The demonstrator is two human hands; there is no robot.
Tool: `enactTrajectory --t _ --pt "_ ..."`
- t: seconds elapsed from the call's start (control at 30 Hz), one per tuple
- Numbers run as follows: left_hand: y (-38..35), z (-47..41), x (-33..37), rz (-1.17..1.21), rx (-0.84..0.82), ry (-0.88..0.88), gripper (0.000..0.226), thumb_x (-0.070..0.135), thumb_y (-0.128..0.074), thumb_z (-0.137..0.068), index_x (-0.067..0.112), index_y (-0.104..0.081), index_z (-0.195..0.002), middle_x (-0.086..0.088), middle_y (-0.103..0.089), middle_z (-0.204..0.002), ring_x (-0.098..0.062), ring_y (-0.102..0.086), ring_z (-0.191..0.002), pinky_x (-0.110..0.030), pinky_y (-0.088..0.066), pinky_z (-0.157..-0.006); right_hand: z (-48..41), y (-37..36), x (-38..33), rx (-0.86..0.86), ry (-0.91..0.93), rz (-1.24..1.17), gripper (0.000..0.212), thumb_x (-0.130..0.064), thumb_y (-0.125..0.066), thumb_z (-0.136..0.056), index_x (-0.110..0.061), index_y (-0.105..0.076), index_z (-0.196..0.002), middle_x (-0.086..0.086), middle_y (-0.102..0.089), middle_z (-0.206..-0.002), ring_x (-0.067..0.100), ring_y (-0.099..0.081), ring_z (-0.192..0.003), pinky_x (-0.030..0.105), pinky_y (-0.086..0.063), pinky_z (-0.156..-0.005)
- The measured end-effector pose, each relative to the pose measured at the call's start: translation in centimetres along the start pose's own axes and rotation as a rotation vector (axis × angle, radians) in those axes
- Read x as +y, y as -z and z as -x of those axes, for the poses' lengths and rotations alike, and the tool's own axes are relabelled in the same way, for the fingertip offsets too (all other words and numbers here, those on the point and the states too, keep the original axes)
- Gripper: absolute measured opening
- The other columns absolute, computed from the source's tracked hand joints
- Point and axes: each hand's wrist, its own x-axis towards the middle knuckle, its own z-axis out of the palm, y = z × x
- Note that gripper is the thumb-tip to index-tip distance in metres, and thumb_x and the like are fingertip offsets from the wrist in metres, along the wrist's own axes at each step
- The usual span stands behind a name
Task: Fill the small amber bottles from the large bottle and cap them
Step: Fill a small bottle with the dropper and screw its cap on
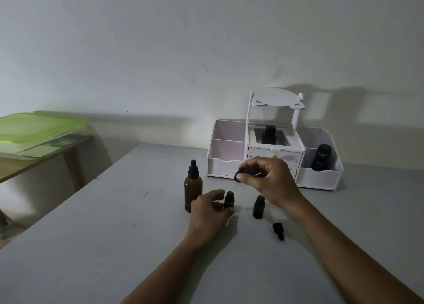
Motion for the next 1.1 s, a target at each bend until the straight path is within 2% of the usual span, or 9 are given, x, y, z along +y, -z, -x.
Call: enactTrajectory --t 0.17,0.3,0.4,0.6,0.77,0.87,1.0,1.03,1.1 --pt "-0.3 -0.3 -0.1 0.006 0.026 0.023 0.051 0.022 -0.080 -0.080 0.017 -0.064 -0.129 0.001 -0.067 -0.124 -0.006 -0.067 -0.093 -0.031 -0.055 -0.096 -0.6 -1.4 1.2 0.025 -0.081 -0.002 0.012 -0.018 -0.082 -0.079 -0.018 -0.078 -0.091 -0.007 -0.077 -0.085 0.005 -0.072 -0.078 0.013 -0.056 -0.073" --pt "-0.3 -0.1 -0.1 -0.014 0.040 0.002 0.041 0.016 -0.077 -0.084 0.014 -0.068 -0.124 0.001 -0.070 -0.118 -0.006 -0.065 -0.097 -0.027 -0.051 -0.099 -0.4 -2.4 1.5 -0.015 -0.111 0.026 0.015 -0.015 -0.083 -0.077 -0.015 -0.078 -0.091 -0.004 -0.077 -0.084 0.007 -0.073 -0.075 0.021 -0.061 -0.072" --pt "-0.2 -0.1 -0.3 0.003 0.054 0.027 0.032 0.014 -0.074 -0.086 0.016 -0.071 -0.118 0.000 -0.070 -0.116 -0.008 -0.065 -0.097 -0.027 -0.052 -0.099 -0.8 -2.1 0.9 0.005 -0.087 0.031 0.014 -0.015 -0.082 -0.078 -0.015 -0.078 -0.092 -0.003 -0.076 -0.083 0.006 -0.072 -0.072 0.021 -0.060 -0.071" --pt "-0.2 -0.5 -0.3 -0.009 0.019 0.019 0.050 0.024 -0.080 -0.080 0.012 -0.066 -0.126 -0.003 -0.070 -0.118 -0.007 -0.065 -0.092 -0.017 -0.052 -0.086 -1.9 0.0 -0.1 0.008 -0.100 -0.018 0.011 -0.011 -0.082 -0.077 -0.012 -0.078 -0.087 0.001 -0.077 -0.077 0.012 -0.072 -0.066 0.025 -0.061 -0.067" --pt "-0.8 -0.7 0.1 -0.050 -0.005 0.002 0.062 0.038 -0.081 -0.077 0.016 -0.063 -0.131 -0.002 -0.067 -0.125 -0.009 -0.064 -0.094 -0.026 -0.056 -0.088 -2.4 0.7 -0.1 -0.019 -0.106 -0.025 0.010 -0.006 -0.081 -0.077 -0.009 -0.078 -0.086 0.006 -0.076 -0.076 0.013 -0.072 -0.061 0.022 -0.059 -0.061" --pt "-1.3 -0.7 0.6 -0.054 0.010 0.003 0.055 0.038 -0.080 -0.078 0.020 -0.066 -0.127 0.001 -0.068 -0.126 -0.011 -0.064 -0.093 -0.029 -0.057 -0.086 -2.5 0.7 0.1 -0.015 -0.101 -0.039 0.010 -0.005 -0.080 -0.078 -0.007 -0.077 -0.087 0.008 -0.076 -0.078 0.018 -0.073 -0.064 0.020 -0.059 -0.060" --pt "-1.5 -0.5 0.4 -0.031 0.042 -0.015 0.035 0.024 -0.077 -0.084 0.018 -0.071 -0.118 0.002 -0.073 -0.110 -0.005 -0.064 -0.081 -0.006 -0.049 -0.061 -2.4 0.5 0.5 -0.030 -0.125 -0.061 0.011 -0.004 -0.082 -0.077 -0.006 -0.078 -0.087 0.009 -0.076 -0.077 0.025 -0.074 -0.068 0.029 -0.063 -0.065" --pt "-1.2 -0.4 0.4 -0.023 0.060 -0.021 0.033 0.023 -0.077 -0.084 0.017 -0.072 -0.116 0.002 -0.074 -0.106 -0.002 -0.065 -0.080 -0.004 -0.048 -0.062 -2.4 0.5 0.6 -0.033 -0.128 -0.069 0.011 -0.004 -0.082 -0.076 -0.005 -0.077 -0.087 0.009 -0.077 -0.077 0.027 -0.074 -0.070 0.030 -0.063 -0.066" --pt "-0.8 -0.4 0.0 -0.018 0.081 -0.030 0.034 0.023 -0.079 -0.081 0.015 -0.074 -0.113 0.003 -0.075 -0.103 0.002 -0.064 -0.081 -0.007 -0.051 -0.074 -2.3 0.4 0.7 -0.044 -0.131 -0.078 0.012 -0.004 -0.082 -0.076 -0.004 -0.077 -0.087 0.010 -0.077 -0.078 0.029 -0.074 -0.072 0.032 -0.064 -0.066"
